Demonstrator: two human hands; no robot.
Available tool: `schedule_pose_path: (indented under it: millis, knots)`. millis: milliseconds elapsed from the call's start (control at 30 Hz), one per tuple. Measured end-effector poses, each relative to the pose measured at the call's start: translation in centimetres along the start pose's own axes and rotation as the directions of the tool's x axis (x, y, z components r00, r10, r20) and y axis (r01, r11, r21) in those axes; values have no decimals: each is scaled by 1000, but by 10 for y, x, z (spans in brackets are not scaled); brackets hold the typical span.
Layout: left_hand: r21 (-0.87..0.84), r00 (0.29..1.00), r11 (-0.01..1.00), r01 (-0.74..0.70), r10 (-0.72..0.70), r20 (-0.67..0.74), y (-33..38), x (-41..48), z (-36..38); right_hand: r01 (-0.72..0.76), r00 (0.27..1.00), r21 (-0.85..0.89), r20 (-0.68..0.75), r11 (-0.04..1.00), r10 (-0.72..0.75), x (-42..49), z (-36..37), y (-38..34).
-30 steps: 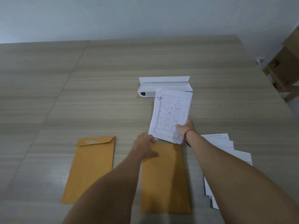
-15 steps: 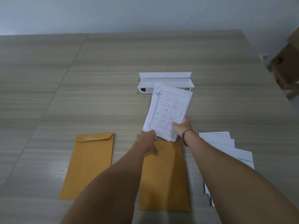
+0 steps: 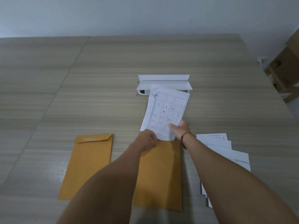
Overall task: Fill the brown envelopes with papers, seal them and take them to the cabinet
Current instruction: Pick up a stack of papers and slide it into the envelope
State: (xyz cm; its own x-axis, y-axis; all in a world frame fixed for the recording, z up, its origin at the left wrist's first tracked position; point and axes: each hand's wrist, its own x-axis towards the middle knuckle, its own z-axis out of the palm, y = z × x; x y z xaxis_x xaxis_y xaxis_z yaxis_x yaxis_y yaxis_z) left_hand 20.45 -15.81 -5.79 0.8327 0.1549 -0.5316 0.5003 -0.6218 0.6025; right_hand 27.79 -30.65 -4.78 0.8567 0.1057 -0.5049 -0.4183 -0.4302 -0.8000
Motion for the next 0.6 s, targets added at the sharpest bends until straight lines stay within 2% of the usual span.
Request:
schedule_pose_path:
  millis: [100, 367, 600]
  knots:
    - [-40, 999, 999, 13, -14, -33, 1, -1, 0, 9, 1000, -40, 3, 999, -9, -1, -4, 1]
    - [-15, 995, 999, 38, -39, -96, 0, -2, 4, 39, 999, -128, 20, 991, -36, -5, -5, 3]
    - [164, 992, 986, -23, 43, -120, 9, -6, -2, 21, 1000, -206, 19, 978, -18, 2, -9, 5]
